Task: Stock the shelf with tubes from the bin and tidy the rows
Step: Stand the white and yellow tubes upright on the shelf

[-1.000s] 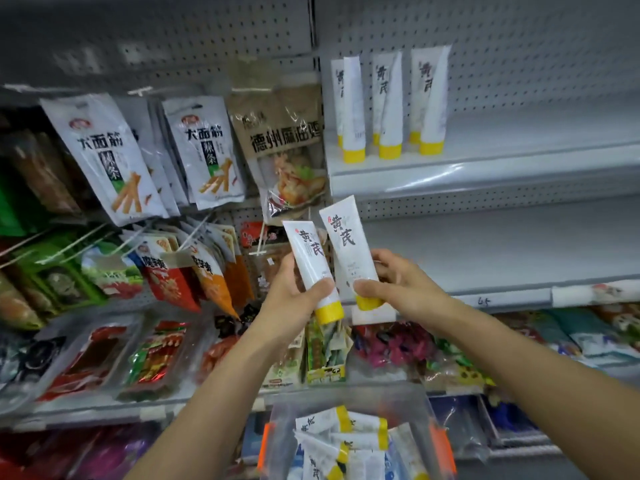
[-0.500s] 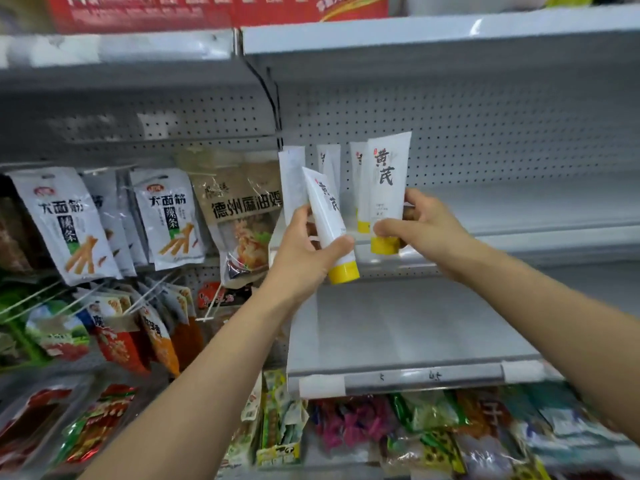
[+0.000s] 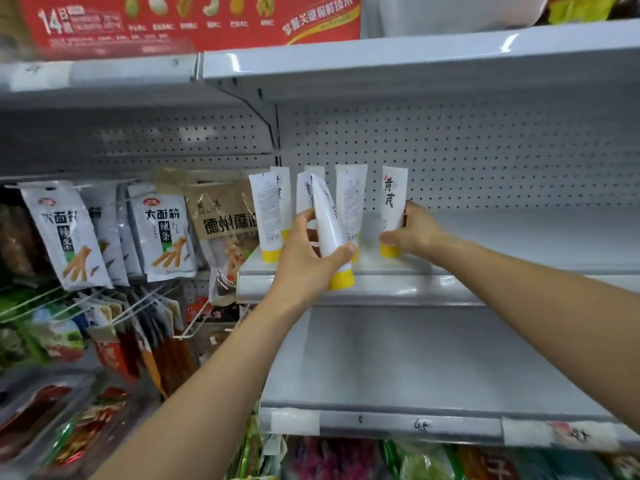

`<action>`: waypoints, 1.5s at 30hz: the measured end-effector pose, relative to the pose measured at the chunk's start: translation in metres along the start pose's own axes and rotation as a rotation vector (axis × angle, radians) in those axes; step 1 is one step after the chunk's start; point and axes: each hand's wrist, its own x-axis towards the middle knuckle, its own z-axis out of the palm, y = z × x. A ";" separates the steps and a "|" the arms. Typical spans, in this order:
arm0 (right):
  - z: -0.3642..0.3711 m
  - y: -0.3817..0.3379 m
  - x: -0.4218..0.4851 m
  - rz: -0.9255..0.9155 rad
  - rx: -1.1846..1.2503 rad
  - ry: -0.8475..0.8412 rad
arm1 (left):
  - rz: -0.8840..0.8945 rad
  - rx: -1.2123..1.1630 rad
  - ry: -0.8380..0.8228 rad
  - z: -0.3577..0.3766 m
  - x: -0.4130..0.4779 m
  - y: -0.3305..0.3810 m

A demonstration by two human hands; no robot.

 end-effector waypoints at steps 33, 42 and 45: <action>-0.033 -0.037 -0.056 -0.190 0.160 -0.480 | 0.000 -0.081 0.036 0.037 0.005 0.027; -0.034 -0.023 -0.056 -0.143 0.256 -0.262 | 0.045 0.139 -0.041 0.037 0.010 0.029; -0.033 -0.012 -0.044 -0.095 0.236 -0.153 | 0.126 0.427 -0.044 0.029 0.006 0.016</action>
